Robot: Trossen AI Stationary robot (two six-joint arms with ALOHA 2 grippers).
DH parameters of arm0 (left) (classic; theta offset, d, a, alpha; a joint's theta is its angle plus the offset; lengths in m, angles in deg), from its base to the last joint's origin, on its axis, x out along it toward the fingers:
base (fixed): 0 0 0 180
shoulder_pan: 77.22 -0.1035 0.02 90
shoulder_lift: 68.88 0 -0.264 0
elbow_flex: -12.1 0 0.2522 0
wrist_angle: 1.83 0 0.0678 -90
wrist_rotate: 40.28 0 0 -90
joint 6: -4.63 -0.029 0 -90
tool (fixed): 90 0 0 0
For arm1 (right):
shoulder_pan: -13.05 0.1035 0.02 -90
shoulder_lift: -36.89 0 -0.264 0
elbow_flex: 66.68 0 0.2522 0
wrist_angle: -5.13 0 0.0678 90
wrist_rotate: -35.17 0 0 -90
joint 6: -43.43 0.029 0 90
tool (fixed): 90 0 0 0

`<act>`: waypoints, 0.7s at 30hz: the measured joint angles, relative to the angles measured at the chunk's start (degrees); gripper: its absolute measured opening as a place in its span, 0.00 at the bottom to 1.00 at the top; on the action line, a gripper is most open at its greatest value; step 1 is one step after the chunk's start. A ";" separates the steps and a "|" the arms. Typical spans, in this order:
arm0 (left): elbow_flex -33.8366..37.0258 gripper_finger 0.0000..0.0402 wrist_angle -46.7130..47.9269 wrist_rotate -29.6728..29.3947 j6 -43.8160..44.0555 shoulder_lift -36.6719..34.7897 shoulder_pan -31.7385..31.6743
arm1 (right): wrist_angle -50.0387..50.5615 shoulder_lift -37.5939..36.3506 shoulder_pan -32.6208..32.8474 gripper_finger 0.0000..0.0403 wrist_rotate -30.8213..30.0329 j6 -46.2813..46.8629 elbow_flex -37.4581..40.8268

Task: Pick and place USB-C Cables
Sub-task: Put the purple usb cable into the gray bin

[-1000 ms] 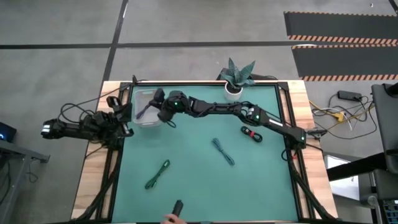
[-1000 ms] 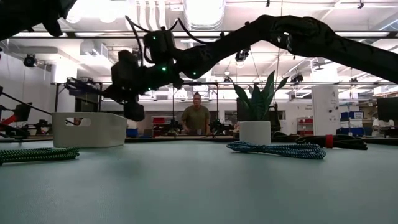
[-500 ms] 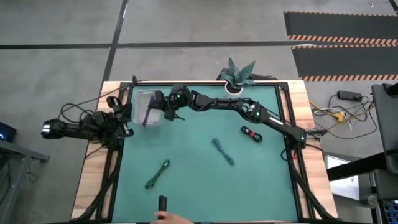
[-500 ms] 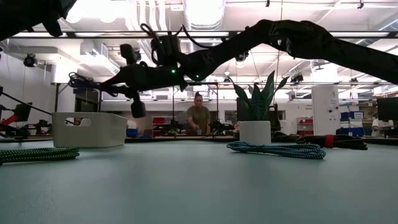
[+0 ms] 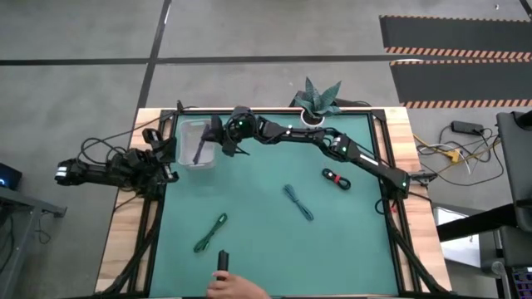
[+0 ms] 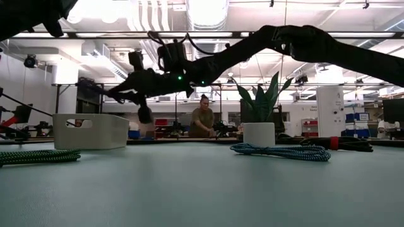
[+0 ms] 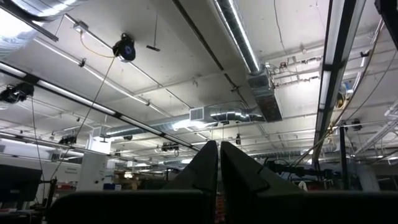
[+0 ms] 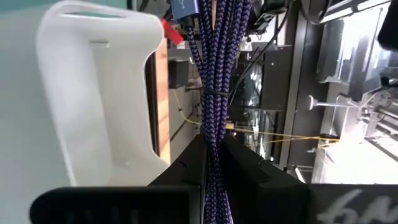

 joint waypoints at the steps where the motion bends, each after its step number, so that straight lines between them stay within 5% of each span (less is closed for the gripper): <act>1: 0.00 0.01 -0.01 0.00 0.00 0.00 -0.01 | 0.05 -0.01 -0.01 0.07 0.00 0.00 -0.01; 21: 0.00 0.01 -0.02 -0.02 0.00 0.00 -0.02 | 0.11 -0.01 -0.03 0.07 -0.29 0.00 -0.51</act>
